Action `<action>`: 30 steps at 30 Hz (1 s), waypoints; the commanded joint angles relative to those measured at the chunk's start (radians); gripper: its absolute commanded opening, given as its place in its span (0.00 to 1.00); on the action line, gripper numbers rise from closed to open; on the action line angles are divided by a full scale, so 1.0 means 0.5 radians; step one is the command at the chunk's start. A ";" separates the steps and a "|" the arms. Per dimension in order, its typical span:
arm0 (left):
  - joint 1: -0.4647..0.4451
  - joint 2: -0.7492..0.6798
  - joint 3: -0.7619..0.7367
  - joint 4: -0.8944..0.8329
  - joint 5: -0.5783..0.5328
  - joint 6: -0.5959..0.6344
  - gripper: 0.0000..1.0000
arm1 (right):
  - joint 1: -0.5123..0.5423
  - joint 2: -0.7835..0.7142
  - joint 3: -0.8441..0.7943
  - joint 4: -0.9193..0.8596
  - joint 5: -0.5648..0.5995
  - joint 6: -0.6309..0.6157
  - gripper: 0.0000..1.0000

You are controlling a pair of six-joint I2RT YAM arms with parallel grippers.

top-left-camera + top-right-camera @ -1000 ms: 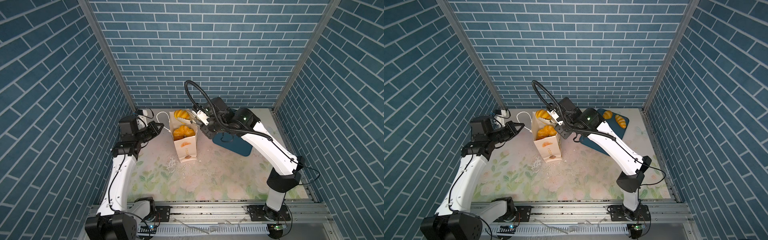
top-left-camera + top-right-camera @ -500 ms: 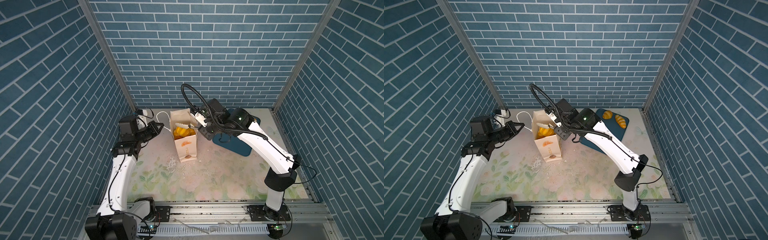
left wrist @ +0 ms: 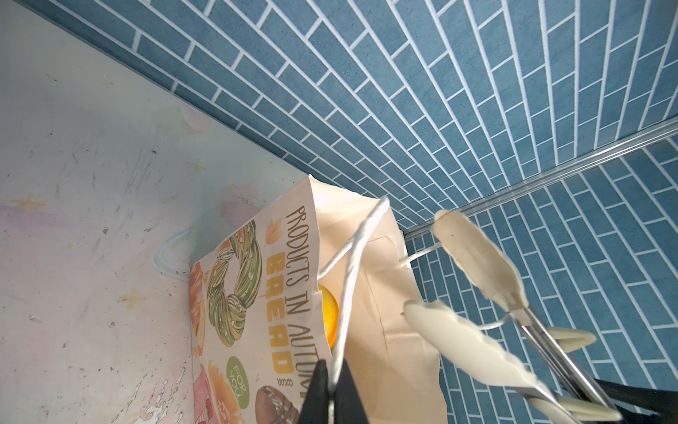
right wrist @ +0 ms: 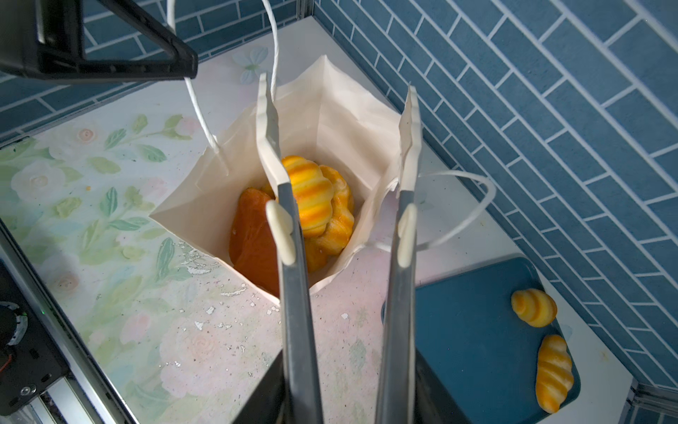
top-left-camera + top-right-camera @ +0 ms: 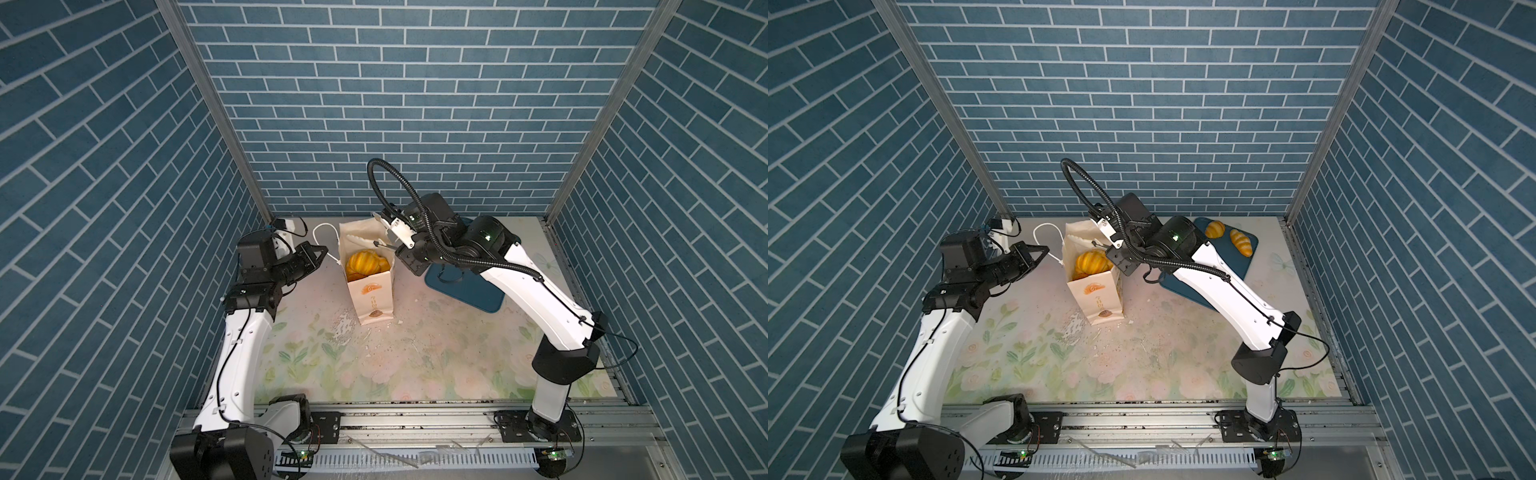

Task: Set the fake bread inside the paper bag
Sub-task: 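Move the empty tongs back over the tray toward the long croissant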

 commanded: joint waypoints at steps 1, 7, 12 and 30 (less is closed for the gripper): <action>0.004 -0.002 0.019 0.022 0.007 0.009 0.08 | -0.010 -0.176 -0.017 0.200 0.089 -0.070 0.47; 0.004 0.000 0.022 0.022 0.014 0.013 0.08 | -0.119 -0.296 -0.047 0.242 0.205 -0.011 0.47; 0.004 0.003 0.031 0.022 0.017 0.011 0.08 | -0.322 -0.383 -0.119 0.210 0.239 0.135 0.47; 0.004 0.028 0.067 0.018 0.003 0.002 0.08 | -1.011 -0.532 -0.904 0.243 0.304 0.479 0.47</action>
